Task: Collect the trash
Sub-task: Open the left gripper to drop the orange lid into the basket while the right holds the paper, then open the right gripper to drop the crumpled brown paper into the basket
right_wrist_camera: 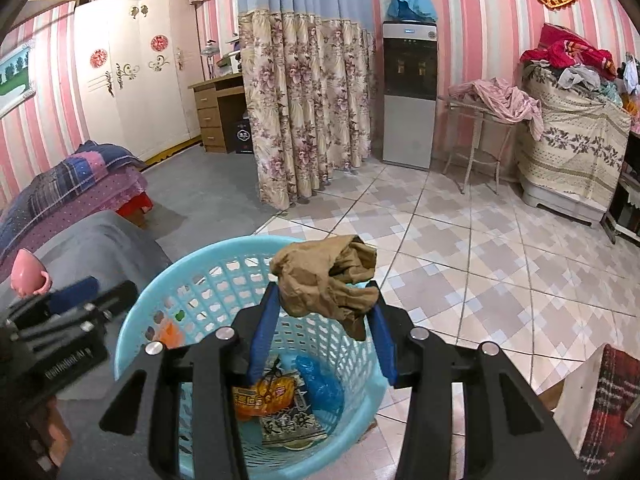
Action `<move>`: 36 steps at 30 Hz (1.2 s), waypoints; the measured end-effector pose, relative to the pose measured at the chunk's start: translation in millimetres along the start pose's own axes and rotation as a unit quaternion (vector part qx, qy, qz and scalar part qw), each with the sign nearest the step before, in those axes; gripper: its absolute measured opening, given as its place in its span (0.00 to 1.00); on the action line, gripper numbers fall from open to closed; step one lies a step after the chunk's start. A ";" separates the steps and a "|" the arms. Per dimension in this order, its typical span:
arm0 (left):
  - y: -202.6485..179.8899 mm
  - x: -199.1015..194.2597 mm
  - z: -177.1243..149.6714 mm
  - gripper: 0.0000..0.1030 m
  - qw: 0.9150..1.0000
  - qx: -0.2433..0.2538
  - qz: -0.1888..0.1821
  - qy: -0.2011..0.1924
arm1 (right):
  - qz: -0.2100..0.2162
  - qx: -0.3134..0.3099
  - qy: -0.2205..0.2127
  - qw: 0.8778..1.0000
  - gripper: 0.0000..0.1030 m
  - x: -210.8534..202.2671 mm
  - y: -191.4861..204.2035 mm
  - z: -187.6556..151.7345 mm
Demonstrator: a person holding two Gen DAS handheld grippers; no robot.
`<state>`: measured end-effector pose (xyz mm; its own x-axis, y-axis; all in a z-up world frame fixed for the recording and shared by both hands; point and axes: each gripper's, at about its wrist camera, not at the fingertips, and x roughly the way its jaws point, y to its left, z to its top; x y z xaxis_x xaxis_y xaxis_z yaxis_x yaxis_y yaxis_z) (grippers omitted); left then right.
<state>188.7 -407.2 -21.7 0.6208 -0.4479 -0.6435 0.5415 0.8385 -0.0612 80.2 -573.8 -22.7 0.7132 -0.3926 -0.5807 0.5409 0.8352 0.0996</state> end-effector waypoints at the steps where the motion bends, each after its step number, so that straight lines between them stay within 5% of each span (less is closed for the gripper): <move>1: 9.9 -6.5 2.6 0.75 1.000 -0.010 0.016 -0.009 | 0.005 -0.001 -0.001 1.000 0.42 0.3 2.5 0.3; 7: 45.0 -33.6 12.2 0.82 0.996 -0.045 0.064 -0.037 | 0.029 -0.001 -0.002 1.000 0.43 2.7 15.4 -0.3; 21: 46.6 -40.1 17.0 0.83 0.995 -0.031 0.088 -0.044 | 0.050 -0.009 0.008 0.999 0.44 15.5 39.6 -6.9; 24: 47.0 -40.9 16.9 0.83 0.995 -0.033 0.085 -0.044 | 0.046 -0.010 0.010 0.999 0.65 16.9 41.2 -8.6; 27: 47.0 -41.5 17.3 0.83 0.995 -0.032 0.088 -0.045 | 0.051 -0.008 0.005 0.999 0.70 13.5 42.3 -6.7; 30: 47.5 -42.6 16.6 0.83 0.995 -0.035 0.084 -0.046 | 0.048 -0.003 -0.009 0.999 0.86 7.5 41.2 -5.2; 36: 48.6 -45.0 15.9 0.83 0.995 -0.036 0.084 -0.047 | 0.051 -0.003 -0.011 0.999 0.86 5.7 42.3 -3.5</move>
<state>196.1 -351.2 16.4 0.7511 -0.3237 -0.5754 0.3853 0.9226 -0.0160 105.6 -539.4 -24.6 0.7737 -0.3136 -0.5505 0.4623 0.8736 0.1520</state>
